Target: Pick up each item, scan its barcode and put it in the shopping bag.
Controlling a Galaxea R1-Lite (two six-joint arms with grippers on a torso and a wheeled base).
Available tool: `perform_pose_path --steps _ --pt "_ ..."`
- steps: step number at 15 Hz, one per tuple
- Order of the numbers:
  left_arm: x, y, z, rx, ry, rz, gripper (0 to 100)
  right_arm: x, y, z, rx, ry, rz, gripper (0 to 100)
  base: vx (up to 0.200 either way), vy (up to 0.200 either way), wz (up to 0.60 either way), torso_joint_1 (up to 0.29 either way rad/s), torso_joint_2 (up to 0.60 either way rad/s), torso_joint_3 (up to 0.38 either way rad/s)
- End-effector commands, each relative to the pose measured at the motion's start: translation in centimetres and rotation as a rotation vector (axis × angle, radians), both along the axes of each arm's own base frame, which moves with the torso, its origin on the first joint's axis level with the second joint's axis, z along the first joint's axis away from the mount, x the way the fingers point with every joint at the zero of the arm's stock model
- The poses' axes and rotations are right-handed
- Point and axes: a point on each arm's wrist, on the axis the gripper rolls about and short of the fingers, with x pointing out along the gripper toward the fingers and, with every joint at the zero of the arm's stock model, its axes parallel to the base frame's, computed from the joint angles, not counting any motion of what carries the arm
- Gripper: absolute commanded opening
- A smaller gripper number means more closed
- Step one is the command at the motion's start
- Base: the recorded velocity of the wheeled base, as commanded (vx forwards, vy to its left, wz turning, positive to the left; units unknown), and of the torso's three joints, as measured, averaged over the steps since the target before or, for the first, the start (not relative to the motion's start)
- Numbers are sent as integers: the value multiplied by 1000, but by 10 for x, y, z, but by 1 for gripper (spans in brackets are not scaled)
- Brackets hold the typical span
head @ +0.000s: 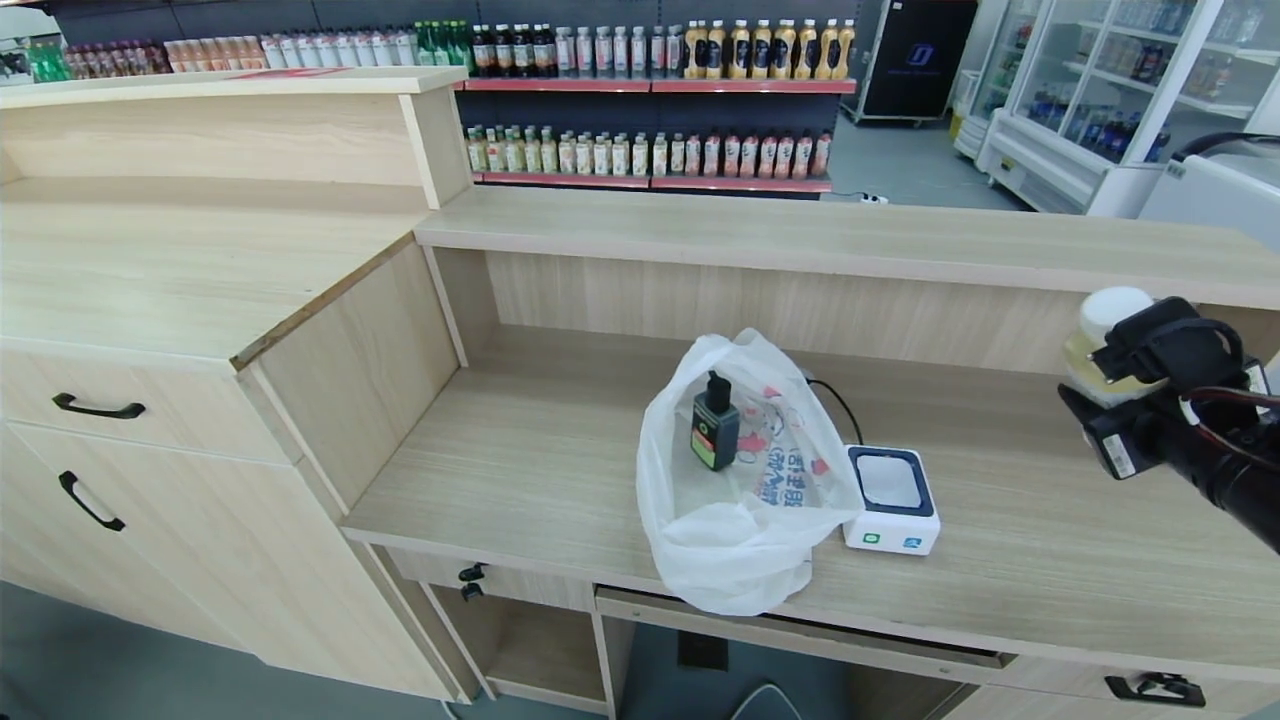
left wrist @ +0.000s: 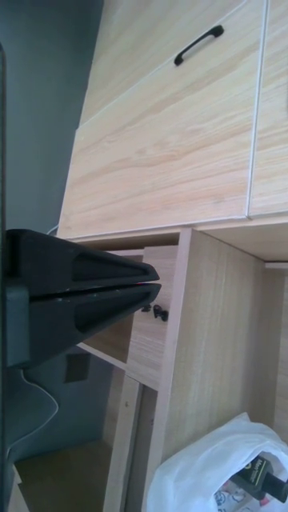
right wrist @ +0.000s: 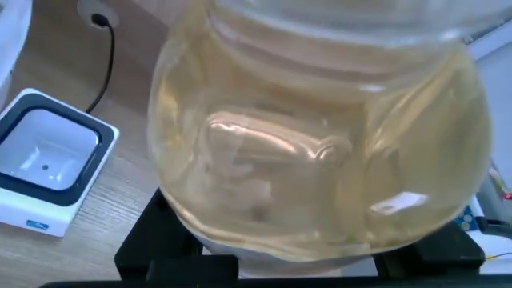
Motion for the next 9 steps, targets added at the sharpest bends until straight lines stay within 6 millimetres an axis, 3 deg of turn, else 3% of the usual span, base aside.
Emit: perform_pose_path --steps 1,3,5,9 --pt "0 0 0 0 0 2 0 16 -3 -12 -51 10 37 0 0 0 600 -17 -2 7" --pt "0 0 0 0 0 2 0 22 -4 -16 -101 -11 132 0 0 0 600 5 -2 2" --pt "0 0 0 0 0 2 0 29 -13 -27 -126 11 334 0 0 0 0 0 0 0" --pt "0 0 0 0 0 2 0 21 -64 -36 -242 71 375 0 0 0 0 0 0 0"
